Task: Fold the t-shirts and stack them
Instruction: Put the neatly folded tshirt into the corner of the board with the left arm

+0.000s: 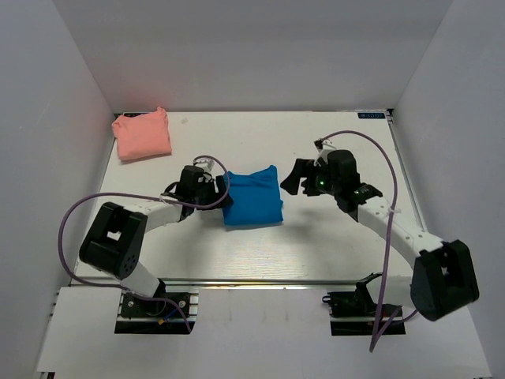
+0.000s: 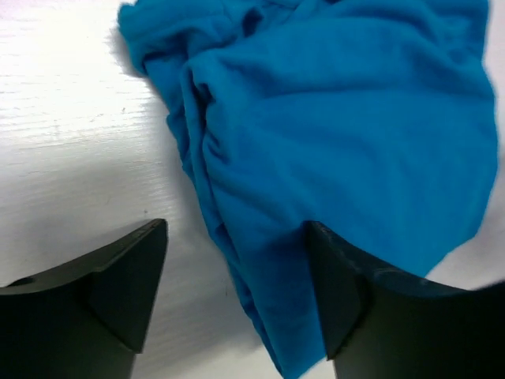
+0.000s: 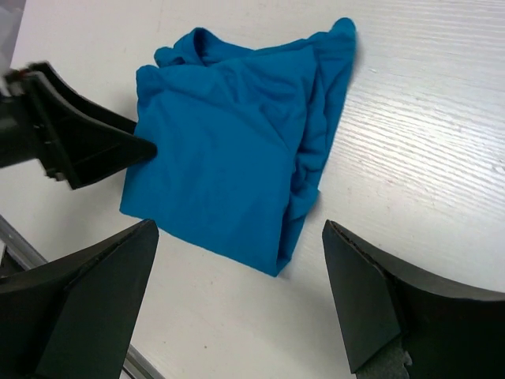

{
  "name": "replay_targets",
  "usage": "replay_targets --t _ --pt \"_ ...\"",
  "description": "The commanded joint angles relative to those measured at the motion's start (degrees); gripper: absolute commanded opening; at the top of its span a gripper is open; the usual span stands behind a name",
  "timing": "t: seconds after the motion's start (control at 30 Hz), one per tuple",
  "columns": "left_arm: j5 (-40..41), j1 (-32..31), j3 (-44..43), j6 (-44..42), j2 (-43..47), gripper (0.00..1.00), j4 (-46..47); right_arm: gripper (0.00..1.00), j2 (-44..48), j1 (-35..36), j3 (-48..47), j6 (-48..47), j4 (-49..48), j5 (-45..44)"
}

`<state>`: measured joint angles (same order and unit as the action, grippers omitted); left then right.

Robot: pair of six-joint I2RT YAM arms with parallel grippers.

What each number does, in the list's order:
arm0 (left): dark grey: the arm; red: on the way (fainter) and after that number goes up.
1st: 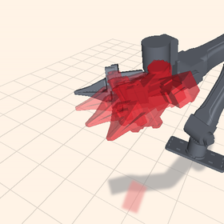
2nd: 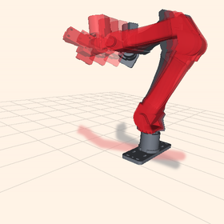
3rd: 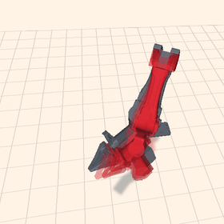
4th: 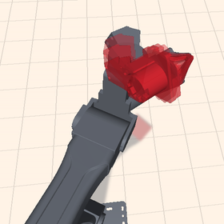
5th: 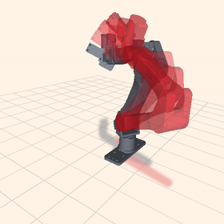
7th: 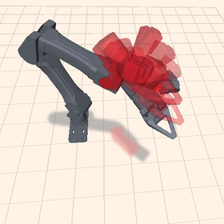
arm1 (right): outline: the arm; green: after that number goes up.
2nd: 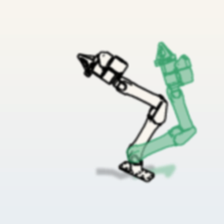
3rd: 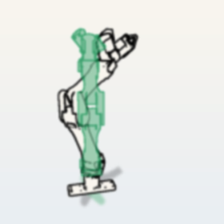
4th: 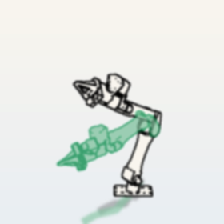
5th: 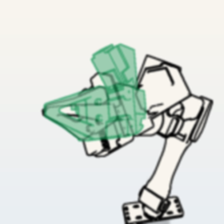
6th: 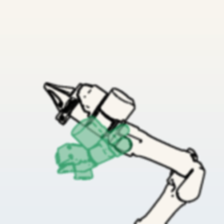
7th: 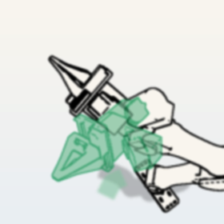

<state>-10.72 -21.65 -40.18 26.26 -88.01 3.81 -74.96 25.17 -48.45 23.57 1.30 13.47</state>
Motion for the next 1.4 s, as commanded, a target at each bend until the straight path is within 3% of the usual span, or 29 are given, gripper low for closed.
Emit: replay_targets --t 0.0,0.03,0.23,0.4,0.43,0.47,0.5,0.53,0.77,0.87,1.03,1.37 --pt "-0.4 -0.6 -2.1 -0.7 -2.9 0.79 2.6 0.90 6.9 0.0 3.0 3.0 0.2 -4.7" --pt "-0.4 -1.1 -2.6 -0.7 -4.8 0.70 2.6 0.90 9.1 0.0 3.9 3.1 0.4 -6.5" --pt "-1.6 -2.3 -2.1 -0.2 -8.3 0.52 6.5 0.90 17.4 -0.1 6.1 3.9 2.7 -12.6" --pt "-1.2 -2.8 -5.1 -3.1 -10.5 0.32 8.0 0.90 21.4 -0.1 7.0 4.0 5.1 -17.6" --pt "0.2 -3.3 -6.8 -4.6 -12.1 0.17 4.7 0.90 22.1 -0.1 7.1 3.9 5.7 -18.5" --pt "1.0 -3.3 -8.6 -4.6 -13.0 0.17 4.6 0.90 22.1 -0.2 7.1 3.9 6.0 -18.5" --pt "1.7 -3.3 -12.1 -5.9 -14.0 0.02 1.1 0.90 22.7 -0.1 7.2 3.9 6.7 -19.5" --pt "2.5 -3.3 -13.7 -6.0 -14.9 0.00 -0.5 0.90 22.9 -0.3 7.2 3.8 7.7 -20.4" --pt "7.0 -1.7 -23.3 -14.4 -15.4 0.00 -7.2 0.90 24.1 -0.1 7.3 2.5 10.0 -25.9" --pt "15.3 -1.7 -27.0 -20.4 -14.0 0.00 -10.5 0.90 24.1 -0.1 7.5 2.0 10.6 -28.3" --pt "17.5 -1.7 -33.8 -33.2 -14.6 0.00 -16.0 0.90 22.7 -0.1 6.8 1.4 11.8 -31.7" --pt "20.3 3.7 -46.9 -44.5 -19.9 0.00 -20.9 0.90 18.8 -0.2 5.3 0.7 12.5 -33.1"
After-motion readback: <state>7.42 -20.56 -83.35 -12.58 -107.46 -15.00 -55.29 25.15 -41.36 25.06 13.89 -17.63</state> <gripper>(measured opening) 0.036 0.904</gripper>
